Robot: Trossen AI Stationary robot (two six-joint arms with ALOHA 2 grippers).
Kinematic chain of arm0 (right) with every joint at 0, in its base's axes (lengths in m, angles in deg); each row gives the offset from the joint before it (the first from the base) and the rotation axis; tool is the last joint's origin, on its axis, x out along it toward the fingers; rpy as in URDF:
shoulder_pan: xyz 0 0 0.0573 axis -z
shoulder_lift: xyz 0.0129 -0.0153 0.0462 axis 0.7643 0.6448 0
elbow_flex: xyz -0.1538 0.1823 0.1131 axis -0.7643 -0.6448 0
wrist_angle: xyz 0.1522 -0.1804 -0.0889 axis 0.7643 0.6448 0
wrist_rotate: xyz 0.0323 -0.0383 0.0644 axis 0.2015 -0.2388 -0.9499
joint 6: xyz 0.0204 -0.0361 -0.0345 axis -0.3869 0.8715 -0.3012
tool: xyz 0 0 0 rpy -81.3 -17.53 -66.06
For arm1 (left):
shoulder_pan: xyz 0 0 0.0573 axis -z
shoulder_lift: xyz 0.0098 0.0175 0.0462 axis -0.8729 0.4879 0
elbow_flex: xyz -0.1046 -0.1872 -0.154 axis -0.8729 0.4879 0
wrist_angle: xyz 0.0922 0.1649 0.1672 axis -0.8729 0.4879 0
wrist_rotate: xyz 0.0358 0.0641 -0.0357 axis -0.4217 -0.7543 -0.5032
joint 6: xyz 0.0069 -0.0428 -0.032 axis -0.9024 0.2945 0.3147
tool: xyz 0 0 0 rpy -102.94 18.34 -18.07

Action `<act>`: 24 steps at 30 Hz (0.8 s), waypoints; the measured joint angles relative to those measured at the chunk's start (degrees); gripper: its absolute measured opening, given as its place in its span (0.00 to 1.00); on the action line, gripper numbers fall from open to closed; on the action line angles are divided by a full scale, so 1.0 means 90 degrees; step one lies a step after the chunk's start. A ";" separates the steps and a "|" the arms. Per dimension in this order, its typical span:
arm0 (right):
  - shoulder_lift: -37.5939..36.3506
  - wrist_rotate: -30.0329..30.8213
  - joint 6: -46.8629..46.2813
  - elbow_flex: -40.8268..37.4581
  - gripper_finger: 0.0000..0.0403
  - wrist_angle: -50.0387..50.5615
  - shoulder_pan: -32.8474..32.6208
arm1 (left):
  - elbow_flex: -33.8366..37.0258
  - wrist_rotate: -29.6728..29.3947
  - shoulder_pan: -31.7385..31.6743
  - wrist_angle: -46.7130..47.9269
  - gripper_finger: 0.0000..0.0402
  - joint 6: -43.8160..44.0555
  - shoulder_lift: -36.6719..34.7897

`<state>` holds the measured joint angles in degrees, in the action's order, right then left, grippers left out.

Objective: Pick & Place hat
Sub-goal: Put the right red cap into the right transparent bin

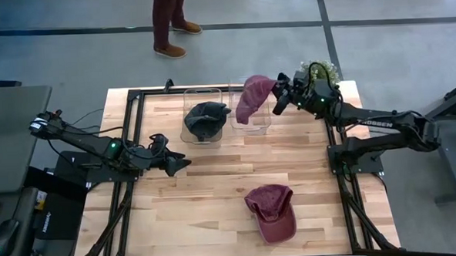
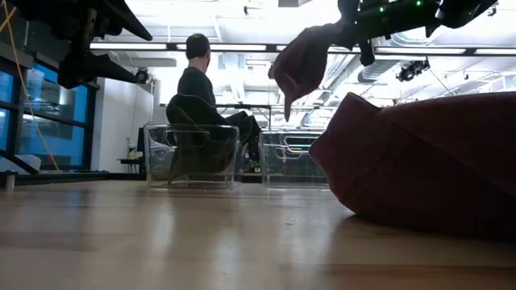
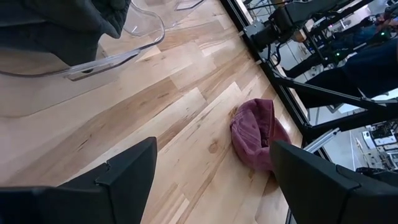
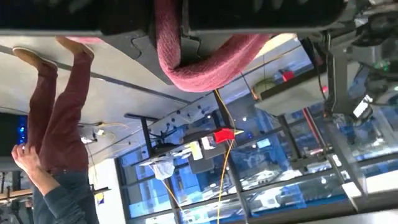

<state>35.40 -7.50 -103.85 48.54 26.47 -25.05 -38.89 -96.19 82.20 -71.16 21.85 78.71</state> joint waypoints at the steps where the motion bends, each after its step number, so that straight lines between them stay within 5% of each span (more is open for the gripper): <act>1: 0.0029 0.0005 -0.0040 -0.0002 0.00 -0.0047 0.0015 | 0.0000 0.0000 0.0000 -0.0002 0.75 0.0000 0.0000; 9: 0.0703 0.0092 -0.0700 -0.0007 0.00 -0.0663 0.0005 | 0.0000 -0.0055 0.0000 0.0000 0.75 -0.0007 0.0000; 24: 0.1381 0.1344 -0.1543 -0.0007 0.00 -0.0923 -0.0363 | 0.0000 0.0000 -0.0002 0.0000 0.75 -0.0007 0.0000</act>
<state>47.83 4.59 -117.73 48.47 18.16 -28.31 -38.89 -96.19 82.18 -71.16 21.79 78.71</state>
